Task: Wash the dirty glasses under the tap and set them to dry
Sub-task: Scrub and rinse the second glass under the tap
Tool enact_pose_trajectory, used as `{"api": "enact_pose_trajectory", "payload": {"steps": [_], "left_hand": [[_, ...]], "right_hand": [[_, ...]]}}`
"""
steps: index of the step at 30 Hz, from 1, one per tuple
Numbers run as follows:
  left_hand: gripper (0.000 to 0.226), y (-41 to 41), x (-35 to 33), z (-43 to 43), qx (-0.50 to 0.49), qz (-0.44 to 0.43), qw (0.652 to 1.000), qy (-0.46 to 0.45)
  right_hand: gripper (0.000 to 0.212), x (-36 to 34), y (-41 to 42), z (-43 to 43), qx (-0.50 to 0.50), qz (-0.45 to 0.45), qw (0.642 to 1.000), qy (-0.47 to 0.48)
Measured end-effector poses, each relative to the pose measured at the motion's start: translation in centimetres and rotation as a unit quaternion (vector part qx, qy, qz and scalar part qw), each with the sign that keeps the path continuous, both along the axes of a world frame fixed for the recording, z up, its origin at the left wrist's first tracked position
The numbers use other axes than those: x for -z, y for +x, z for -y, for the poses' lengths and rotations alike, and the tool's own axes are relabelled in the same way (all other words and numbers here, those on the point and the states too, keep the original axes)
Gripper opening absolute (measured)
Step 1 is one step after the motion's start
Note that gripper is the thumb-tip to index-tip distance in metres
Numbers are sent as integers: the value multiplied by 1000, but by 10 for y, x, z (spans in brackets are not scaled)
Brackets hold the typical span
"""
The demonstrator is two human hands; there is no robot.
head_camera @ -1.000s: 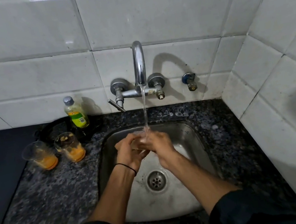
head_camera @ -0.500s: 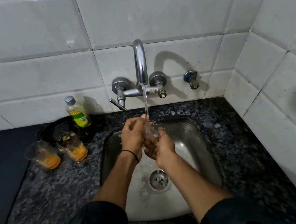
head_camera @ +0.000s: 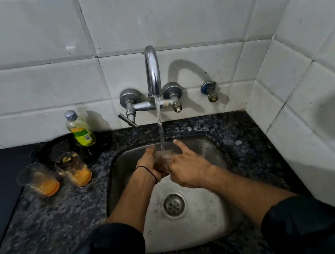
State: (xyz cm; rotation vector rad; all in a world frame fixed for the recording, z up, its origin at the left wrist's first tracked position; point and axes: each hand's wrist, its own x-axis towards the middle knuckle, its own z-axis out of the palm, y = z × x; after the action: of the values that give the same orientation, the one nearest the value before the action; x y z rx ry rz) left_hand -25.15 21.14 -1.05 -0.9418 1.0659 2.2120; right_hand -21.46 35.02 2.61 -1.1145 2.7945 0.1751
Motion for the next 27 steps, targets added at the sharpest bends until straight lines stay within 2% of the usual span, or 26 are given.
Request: {"api": "enact_pose_trajectory", "payload": {"steps": [2,3,5,6,7,9,12,14,15,16,17,19,20,21,22,23,24,25,26,27], "left_hand": [[41,6,-10,-3,-34,-11,999,36],[35,9,-13,-3,-39,-33,998,48],[32,19,-17,-3,-27,-91,995,14],[30,25,-17,-1,-10,-116,993,-23],[28,30,-18,2,16,-141,989,-49],[30,39,-25,13,116,-177,975,-62],[31,46,-40,31,270,-186,944,-26],[27,49,-45,34,293,-194,936,-4],[26,49,-45,33,295,-205,933,-24],[27,49,-43,30,299,-220,926,-69],[32,50,-42,25,308,-237,912,-134],[44,55,-38,12,319,-266,855,-311],[50,60,-33,5,309,-283,800,-430],[56,65,-25,1,287,-305,725,-547],[61,72,-16,-2,251,-331,664,-621],[63,78,-8,-4,209,-355,641,-648],[63,83,-3,-6,175,-374,647,-641],[63,84,0,-6,155,-380,677,-611],[61,83,0,-4,149,-368,737,-547],[56,80,-5,1,151,-334,820,-440]], "right_hand": [[32,-1,2,7,63,41,985,-152],[31,0,1,10,123,100,952,-261],[33,-3,3,17,249,241,822,-452],[32,-5,4,20,288,276,759,-515],[31,-5,2,20,308,276,721,-556],[26,-12,-1,17,317,265,689,-596],[12,-18,-7,12,308,294,660,-619],[13,-18,-7,15,318,316,636,-628],[19,-16,-7,20,338,315,623,-631],[32,-17,-6,25,366,293,629,-620],[41,-18,-5,31,398,247,661,-586],[41,-19,-5,40,453,132,754,-456],[38,-18,-6,45,466,95,786,-394],[37,-17,-6,51,469,69,808,-350],[36,-16,-6,57,463,47,824,-322],[35,-14,-7,63,453,31,835,-311],[34,-14,-8,67,443,19,842,-308],[33,-16,-8,69,433,24,847,-308],[31,-16,-9,68,411,47,849,-329],[31,-13,-10,64,382,86,843,-370]]}}
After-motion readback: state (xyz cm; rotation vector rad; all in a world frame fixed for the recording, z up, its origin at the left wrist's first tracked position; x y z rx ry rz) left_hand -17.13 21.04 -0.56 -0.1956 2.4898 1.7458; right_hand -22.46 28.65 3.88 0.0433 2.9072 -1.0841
